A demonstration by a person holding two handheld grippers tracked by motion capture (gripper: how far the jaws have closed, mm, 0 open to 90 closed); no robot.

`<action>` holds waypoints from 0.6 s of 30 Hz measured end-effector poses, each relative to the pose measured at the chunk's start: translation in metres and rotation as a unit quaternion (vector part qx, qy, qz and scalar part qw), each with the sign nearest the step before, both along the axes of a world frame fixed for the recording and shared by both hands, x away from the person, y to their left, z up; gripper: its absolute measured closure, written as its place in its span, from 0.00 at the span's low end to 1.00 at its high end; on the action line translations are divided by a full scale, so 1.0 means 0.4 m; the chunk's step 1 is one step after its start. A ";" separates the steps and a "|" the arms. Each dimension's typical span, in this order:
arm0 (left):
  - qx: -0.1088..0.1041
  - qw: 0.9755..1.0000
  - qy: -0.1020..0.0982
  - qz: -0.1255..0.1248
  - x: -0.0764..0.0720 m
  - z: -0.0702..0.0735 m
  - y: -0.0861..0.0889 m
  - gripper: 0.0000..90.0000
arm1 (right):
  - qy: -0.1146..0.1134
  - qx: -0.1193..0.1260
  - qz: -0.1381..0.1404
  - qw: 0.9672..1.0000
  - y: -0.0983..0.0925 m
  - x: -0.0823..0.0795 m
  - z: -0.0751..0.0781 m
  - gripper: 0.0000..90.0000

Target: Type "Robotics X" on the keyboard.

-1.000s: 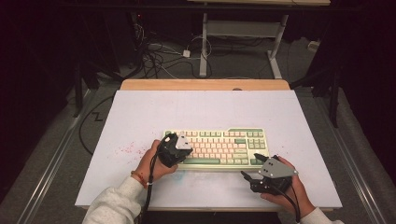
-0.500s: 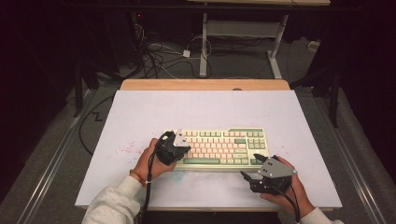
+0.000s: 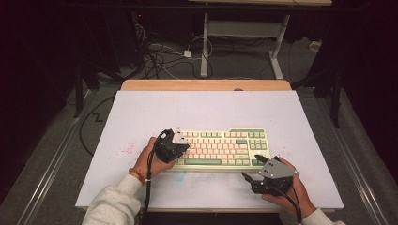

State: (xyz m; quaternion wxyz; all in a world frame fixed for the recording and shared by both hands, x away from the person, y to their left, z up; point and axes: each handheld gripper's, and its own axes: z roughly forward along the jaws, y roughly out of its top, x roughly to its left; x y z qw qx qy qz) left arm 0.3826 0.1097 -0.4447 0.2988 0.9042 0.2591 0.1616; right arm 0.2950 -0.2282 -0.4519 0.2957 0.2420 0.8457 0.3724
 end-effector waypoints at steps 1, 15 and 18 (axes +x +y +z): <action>0.001 1.000 0.001 0.000 0.001 0.000 0.001 0.96 | 0.000 0.000 0.000 1.000 0.000 0.000 0.000 0.31; 0.005 1.000 0.005 0.006 0.006 -0.009 0.011 0.96 | 0.001 -0.001 0.000 1.000 -0.001 0.000 0.000 0.31; 0.005 1.000 0.005 0.008 0.006 -0.009 0.012 0.96 | 0.000 -0.002 0.000 1.000 -0.001 0.000 0.000 0.31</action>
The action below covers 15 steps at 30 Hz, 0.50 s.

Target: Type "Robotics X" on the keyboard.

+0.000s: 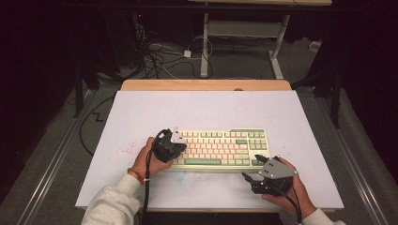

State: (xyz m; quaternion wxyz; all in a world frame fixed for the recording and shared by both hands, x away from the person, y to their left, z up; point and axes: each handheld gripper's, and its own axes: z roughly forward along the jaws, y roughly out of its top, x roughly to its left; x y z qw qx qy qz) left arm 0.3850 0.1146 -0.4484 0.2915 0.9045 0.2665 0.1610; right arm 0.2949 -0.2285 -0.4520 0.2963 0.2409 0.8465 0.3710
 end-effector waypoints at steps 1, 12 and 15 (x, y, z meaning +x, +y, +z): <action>0.000 1.000 -0.001 0.001 0.000 0.000 0.000 0.96 | 0.000 0.000 0.000 1.000 0.000 0.000 0.000 0.31; 0.001 1.000 -0.002 0.001 -0.001 -0.002 0.006 0.95 | 0.003 -0.002 0.000 1.000 0.001 0.000 -0.001 0.31; 0.001 1.000 -0.002 0.001 -0.002 -0.001 0.006 0.95 | 0.005 -0.003 0.000 1.000 0.001 0.000 -0.002 0.31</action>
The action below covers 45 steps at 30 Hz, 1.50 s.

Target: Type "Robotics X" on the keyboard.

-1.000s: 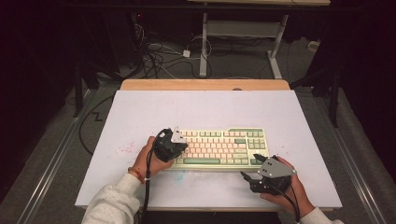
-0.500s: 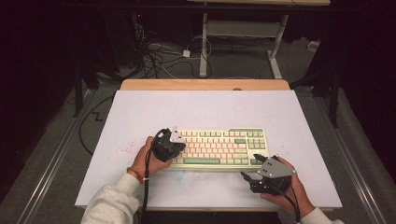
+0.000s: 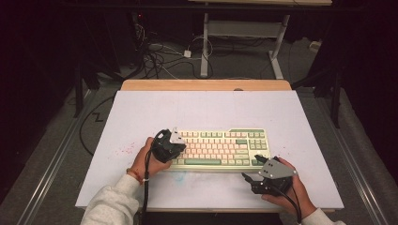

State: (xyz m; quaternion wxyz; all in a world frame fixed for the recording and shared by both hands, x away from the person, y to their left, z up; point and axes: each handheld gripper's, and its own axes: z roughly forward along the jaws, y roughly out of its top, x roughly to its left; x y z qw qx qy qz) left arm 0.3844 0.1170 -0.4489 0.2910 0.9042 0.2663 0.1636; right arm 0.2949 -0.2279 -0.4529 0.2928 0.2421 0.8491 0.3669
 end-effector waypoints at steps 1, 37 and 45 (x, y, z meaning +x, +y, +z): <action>0.000 1.000 0.000 0.000 0.000 0.000 0.000 0.95 | 0.000 -0.001 0.001 1.000 0.000 0.000 0.000 0.31; -0.007 1.000 -0.018 -0.013 -0.022 0.023 0.000 0.96 | 0.004 -0.006 0.000 1.000 0.001 0.001 -0.001 0.31; -0.015 0.999 -0.022 -0.019 -0.033 0.036 0.002 0.96 | 0.003 -0.006 0.000 1.000 0.000 0.001 0.000 0.31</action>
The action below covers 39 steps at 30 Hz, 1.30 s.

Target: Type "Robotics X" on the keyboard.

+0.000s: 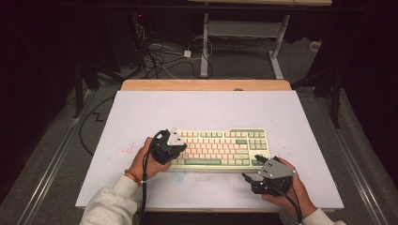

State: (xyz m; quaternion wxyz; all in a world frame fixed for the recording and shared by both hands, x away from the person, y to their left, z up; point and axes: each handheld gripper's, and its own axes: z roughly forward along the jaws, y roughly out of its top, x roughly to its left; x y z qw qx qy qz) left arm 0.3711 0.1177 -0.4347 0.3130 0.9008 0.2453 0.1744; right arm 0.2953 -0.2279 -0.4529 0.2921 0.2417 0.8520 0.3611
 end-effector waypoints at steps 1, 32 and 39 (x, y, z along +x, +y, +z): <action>0.000 1.000 0.000 -0.002 -0.002 0.002 0.000 0.96 | 0.000 -0.001 0.002 1.000 -0.001 0.000 0.000 0.31; 0.000 0.999 0.006 -0.044 -0.041 0.001 -0.041 0.96 | 0.003 0.000 0.002 1.000 0.000 0.001 -0.001 0.31; 0.006 0.998 0.010 -0.056 -0.045 -0.007 -0.057 0.96 | 0.002 -0.001 0.003 1.000 0.000 0.001 -0.001 0.31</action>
